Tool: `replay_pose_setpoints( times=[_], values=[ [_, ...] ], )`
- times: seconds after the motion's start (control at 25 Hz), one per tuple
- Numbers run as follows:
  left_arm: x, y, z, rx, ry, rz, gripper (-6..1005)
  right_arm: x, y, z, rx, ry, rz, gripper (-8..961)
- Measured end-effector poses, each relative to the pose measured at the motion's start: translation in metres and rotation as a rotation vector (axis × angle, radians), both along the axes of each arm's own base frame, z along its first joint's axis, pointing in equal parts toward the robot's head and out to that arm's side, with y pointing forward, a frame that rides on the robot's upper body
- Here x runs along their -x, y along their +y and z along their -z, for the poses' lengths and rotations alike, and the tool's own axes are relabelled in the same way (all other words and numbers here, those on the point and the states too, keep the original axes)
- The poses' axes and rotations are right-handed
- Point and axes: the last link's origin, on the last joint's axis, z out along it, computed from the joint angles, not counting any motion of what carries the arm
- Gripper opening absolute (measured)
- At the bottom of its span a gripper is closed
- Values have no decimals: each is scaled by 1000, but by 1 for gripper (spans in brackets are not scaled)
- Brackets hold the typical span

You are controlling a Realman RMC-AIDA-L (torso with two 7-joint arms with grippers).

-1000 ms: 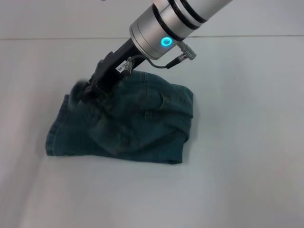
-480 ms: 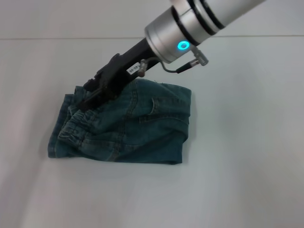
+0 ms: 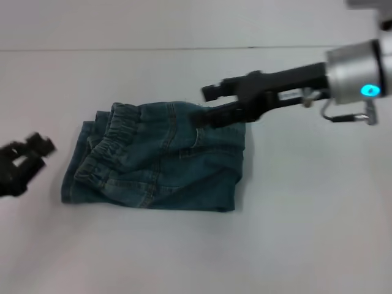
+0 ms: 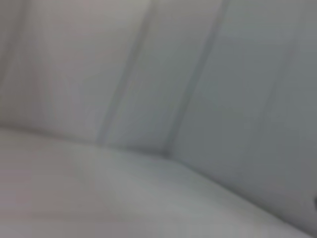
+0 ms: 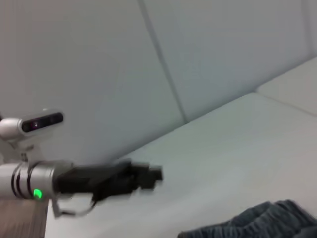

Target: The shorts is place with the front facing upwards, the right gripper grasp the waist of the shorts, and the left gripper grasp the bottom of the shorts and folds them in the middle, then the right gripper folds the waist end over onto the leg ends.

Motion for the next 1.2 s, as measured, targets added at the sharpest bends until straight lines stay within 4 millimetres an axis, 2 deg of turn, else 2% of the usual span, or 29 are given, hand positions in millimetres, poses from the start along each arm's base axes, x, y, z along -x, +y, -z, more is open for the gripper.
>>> replay_pose_setpoints(
  times=[0.08, 0.24, 0.44, 0.68, 1.0, 1.2],
  values=[
    [-9, 1, -3, 173, 51, 61, 248, -22, -8, -11, -27, 56, 46, 888],
    [-16, 4, -5, 296, 91, 102, 339, -56, -30, -25, -79, 151, 77, 903],
    [-24, 17, -1, 469, 137, 93, 453, -85, -49, -19, -72, 150, 110, 903],
    [-33, 30, -2, 526, 165, 106, 691, -101, -59, -11, -57, 107, 111, 898],
    [-36, 35, -3, 536, 163, 106, 727, -113, -66, -11, -39, 60, 111, 897],
    [-38, 37, -3, 545, 151, 100, 725, -112, -65, -11, -30, 42, 98, 896]
  ],
)
